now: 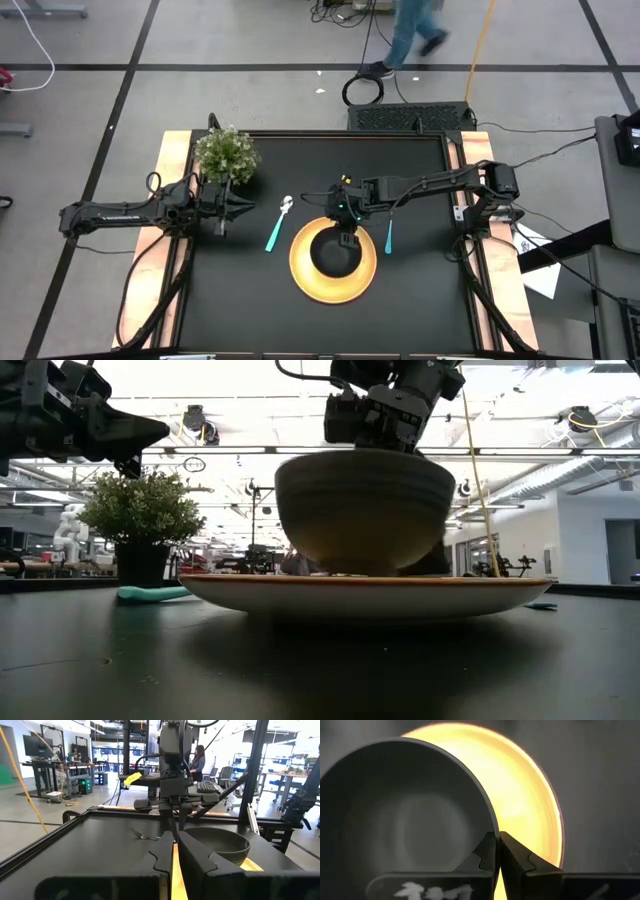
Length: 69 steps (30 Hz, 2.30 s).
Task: Set table place
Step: Put the black bowl on the yellow plate
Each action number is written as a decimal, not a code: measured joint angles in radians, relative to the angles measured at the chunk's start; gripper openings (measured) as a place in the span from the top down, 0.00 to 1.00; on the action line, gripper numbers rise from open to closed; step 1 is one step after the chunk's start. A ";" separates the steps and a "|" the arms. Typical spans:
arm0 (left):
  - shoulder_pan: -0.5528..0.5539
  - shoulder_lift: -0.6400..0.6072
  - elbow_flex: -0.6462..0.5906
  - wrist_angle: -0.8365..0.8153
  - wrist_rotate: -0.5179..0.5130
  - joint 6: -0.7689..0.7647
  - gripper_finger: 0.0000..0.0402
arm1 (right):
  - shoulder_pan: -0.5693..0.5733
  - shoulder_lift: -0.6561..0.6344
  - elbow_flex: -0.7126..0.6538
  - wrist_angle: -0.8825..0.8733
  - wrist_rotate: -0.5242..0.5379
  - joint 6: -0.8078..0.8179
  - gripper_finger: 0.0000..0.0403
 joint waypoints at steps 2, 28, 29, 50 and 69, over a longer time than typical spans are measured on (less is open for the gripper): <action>0.000 0.000 0.000 0.001 0.000 -0.001 0.92 | 0.000 0.000 0.000 -0.008 0.000 0.007 1.00; 0.000 0.000 0.000 0.003 0.000 -0.003 0.92 | 0.006 0.000 -0.073 0.049 0.000 0.065 1.00; 0.000 0.000 0.000 0.003 0.000 -0.003 0.92 | 0.006 0.000 -0.076 0.051 0.000 0.068 1.00; 0.000 0.000 0.000 0.004 0.000 0.000 0.92 | 0.024 0.000 -0.081 0.038 0.010 0.043 1.00; 0.000 0.000 0.000 0.005 -0.001 0.003 0.92 | 0.026 -0.001 -0.081 0.005 0.044 0.032 1.00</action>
